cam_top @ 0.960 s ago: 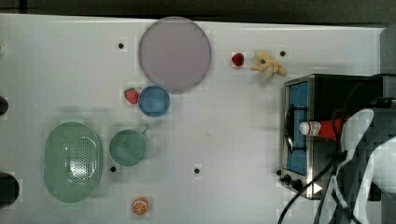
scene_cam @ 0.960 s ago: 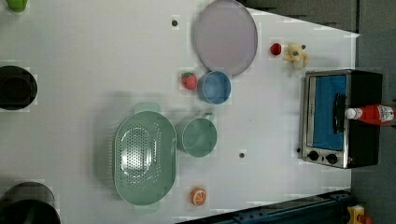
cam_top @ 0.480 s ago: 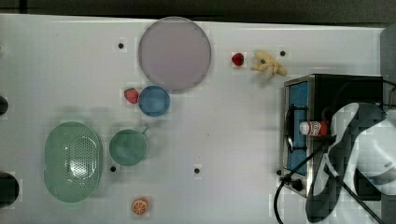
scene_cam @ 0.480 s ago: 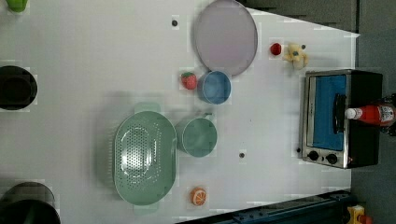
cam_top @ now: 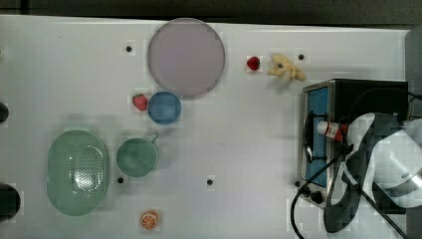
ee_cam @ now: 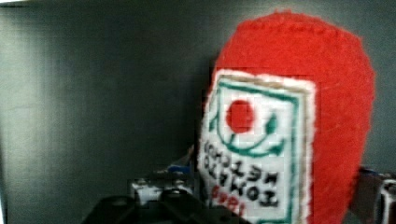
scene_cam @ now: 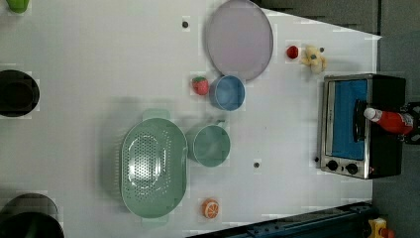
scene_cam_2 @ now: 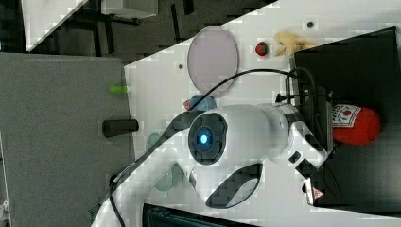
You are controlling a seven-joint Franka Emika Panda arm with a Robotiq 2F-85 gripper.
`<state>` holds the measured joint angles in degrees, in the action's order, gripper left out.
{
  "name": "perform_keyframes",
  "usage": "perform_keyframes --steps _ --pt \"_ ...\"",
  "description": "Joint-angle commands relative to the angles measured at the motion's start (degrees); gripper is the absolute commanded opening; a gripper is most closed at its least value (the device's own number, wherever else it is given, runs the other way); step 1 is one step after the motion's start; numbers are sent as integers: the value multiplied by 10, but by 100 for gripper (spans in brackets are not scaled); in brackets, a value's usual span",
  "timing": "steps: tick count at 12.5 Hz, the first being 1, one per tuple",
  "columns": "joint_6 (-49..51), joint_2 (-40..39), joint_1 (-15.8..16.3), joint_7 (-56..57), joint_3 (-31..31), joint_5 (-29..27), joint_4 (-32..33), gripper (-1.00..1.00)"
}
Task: Pick Ketchup from oven and place it on table.
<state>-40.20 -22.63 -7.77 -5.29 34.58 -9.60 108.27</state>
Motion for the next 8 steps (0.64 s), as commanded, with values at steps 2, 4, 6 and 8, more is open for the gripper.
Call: perform_keyframes --steps 2,4,6,8 --pt "3 18 0 -9 11 -15 -10 27" --pt "7 28 4 -9 10 -11 -29 27" --pt "18 50 17 4 9 1 -61 27" --pt "45 75 37 17 6 15 -100 27"
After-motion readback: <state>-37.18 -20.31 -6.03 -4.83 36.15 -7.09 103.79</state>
